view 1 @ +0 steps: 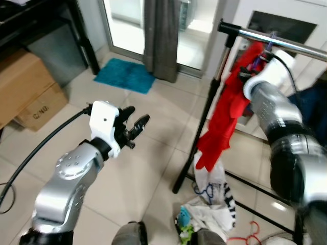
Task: Hang hanger
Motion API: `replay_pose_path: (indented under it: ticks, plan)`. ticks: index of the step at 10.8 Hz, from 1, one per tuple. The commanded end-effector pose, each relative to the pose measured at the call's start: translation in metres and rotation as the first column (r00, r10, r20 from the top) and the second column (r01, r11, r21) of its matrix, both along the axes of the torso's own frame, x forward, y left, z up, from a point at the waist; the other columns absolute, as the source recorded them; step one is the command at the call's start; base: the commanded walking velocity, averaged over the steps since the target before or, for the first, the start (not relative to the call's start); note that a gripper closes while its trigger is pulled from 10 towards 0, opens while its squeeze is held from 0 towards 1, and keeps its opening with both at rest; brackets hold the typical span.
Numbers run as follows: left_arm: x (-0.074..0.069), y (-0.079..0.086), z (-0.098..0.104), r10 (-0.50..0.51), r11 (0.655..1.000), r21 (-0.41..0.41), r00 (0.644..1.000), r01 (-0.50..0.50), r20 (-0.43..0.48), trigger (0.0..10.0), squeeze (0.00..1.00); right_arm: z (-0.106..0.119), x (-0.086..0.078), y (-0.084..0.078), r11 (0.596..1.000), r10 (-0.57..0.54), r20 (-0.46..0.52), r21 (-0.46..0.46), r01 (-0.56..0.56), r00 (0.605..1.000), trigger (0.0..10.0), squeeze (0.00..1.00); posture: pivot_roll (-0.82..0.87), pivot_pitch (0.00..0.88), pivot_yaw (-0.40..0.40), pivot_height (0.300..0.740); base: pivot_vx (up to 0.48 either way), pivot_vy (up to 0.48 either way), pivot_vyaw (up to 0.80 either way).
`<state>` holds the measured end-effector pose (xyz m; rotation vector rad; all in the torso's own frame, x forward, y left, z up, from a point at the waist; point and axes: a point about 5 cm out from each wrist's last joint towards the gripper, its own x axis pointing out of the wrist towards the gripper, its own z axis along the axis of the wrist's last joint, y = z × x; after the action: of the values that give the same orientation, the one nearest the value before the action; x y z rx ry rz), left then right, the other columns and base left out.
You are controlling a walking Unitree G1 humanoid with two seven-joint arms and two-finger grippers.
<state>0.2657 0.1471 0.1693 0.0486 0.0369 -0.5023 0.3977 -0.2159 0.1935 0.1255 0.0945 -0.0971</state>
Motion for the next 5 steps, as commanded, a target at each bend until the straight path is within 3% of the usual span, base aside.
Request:
replay_pose_path:
  ticks: [1, 2, 5]
  plan:
    - [0.002, -0.004, -0.004, 0.004, 1.000, 0.011, 1.000, -0.004, -0.013, 10.0, 0.00, 0.014, -0.007, -0.002, 0.999, 0.037, 0.072, -0.013, -0.036, 0.997, 10.0, 1.00, 0.02, 0.083, 0.052, 0.740, 0.000, 0.000, 0.00]
    - [0.002, -0.006, -0.006, 0.003, 1.000, 0.011, 1.000, -0.002, -0.017, 10.0, 0.00, 0.015, -0.019, -0.003, 0.997, 0.069, 0.116, -0.051, -0.063, 0.991, 10.0, 1.00, 0.01, 0.075, 0.056, 0.740, 0.000, 0.000, 0.00]
    - [0.004, -0.012, -0.014, 0.009, 1.000, 0.023, 1.000, -0.009, -0.015, 10.0, 0.00, 0.021, -0.070, 0.008, 0.979, 0.197, 0.209, 0.006, -0.203, 0.958, 10.0, 1.00, 0.00, 0.044, 0.062, 0.740, 0.000, 0.000, 0.00]
